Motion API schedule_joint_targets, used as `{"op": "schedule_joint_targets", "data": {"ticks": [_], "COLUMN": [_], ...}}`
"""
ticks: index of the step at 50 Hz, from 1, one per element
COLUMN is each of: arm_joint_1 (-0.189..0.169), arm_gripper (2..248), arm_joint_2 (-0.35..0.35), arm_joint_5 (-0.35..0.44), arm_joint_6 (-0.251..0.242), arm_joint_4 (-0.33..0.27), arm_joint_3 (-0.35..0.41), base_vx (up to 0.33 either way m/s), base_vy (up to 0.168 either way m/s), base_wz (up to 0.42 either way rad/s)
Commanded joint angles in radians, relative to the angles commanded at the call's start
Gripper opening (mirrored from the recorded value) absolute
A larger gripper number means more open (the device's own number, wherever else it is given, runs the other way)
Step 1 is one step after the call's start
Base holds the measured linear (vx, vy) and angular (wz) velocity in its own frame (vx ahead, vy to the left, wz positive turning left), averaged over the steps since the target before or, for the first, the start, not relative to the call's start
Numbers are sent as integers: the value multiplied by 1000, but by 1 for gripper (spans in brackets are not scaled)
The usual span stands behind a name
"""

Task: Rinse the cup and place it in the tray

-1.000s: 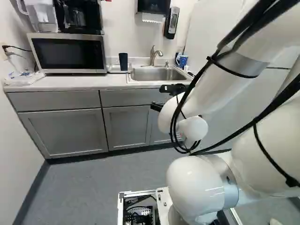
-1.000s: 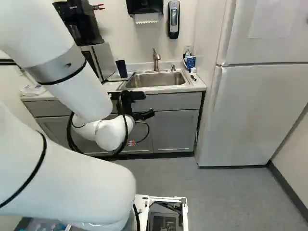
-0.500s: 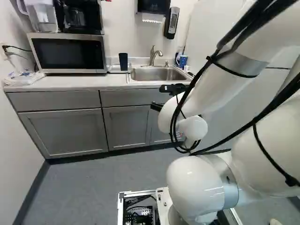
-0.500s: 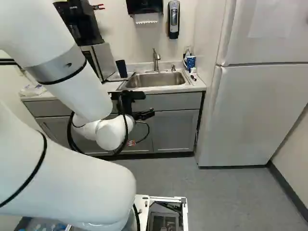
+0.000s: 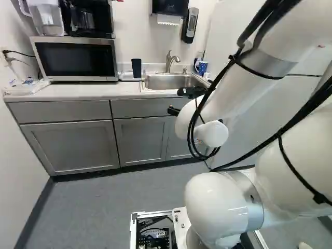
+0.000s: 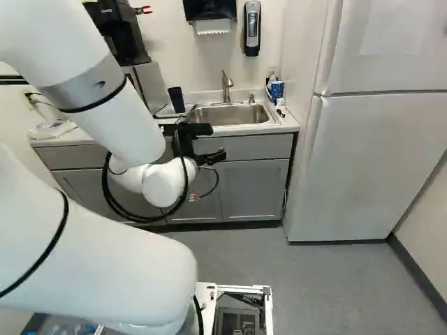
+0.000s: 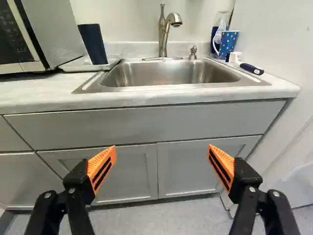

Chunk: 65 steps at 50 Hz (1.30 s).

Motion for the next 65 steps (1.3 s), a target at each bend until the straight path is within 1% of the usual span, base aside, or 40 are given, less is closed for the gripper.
{"op": "schedule_joint_targets", "data": {"ticks": [22,65], "arm_joint_1": [-14,-12], "arm_gripper": [247,247], "arm_joint_2": [-37,-77], "arm_joint_5": [0,0], "arm_joint_6": [0,0], "arm_joint_4": [0,0], "arm_joint_3": [-87,-226], "base_vx": [0,0], "base_vy": [0,0], "base_wz": [0,0]}}
